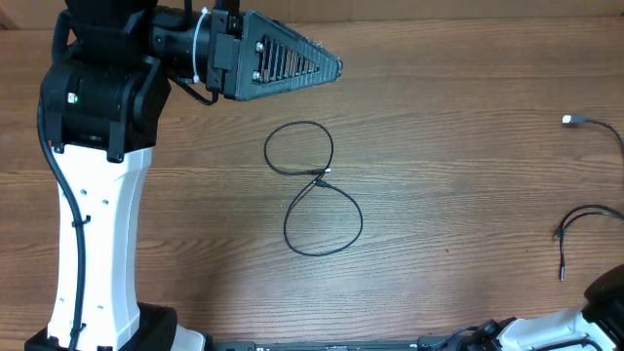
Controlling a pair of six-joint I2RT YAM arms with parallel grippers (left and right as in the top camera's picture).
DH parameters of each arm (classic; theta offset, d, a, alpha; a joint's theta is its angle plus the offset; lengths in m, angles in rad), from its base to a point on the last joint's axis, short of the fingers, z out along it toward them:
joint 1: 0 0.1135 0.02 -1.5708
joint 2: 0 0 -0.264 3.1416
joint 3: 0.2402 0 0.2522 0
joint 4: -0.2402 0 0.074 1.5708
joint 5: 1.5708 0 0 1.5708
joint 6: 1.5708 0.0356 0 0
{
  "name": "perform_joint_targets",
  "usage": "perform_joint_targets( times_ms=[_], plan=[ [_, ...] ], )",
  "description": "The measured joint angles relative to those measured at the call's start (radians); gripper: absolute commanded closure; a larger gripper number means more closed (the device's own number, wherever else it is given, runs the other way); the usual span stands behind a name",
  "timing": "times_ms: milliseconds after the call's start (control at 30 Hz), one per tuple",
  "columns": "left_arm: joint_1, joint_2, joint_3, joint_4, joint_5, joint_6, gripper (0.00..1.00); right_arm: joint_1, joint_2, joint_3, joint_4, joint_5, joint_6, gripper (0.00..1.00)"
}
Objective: Untangle cables
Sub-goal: 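Drop the cable at the right table edge and open the right gripper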
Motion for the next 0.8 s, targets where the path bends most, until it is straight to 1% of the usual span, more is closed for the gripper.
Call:
perform_joint_targets(
  times_ms=[233,367,467,533,667,800],
  plan=[
    [0.0,0.0,0.0,0.0,0.0,0.062,0.23,0.028,0.0,0.0,0.021,-0.225,0.017,0.0],
    [0.002,0.0,0.0,-0.002,0.0,0.121,0.25,0.085,-0.018,0.0,0.013,-0.359,0.001,0.0],
    [0.017,0.0,0.0,-0.005,0.0,0.158,0.25,0.155,-0.055,0.0,-0.007,-0.416,-0.033,0.0],
    [0.042,0.0,0.0,-0.007,0.0,0.179,0.25,0.222,-0.087,0.0,-0.015,-0.438,-0.063,0.0],
    [0.12,0.0,0.0,-0.016,0.0,0.208,0.28,0.386,-0.146,0.0,-0.043,-0.464,-0.109,0.0],
    [0.191,0.0,0.0,-0.057,-0.001,0.241,0.31,0.579,-0.179,0.002,-0.135,-0.441,-0.151,0.0]
  ],
)
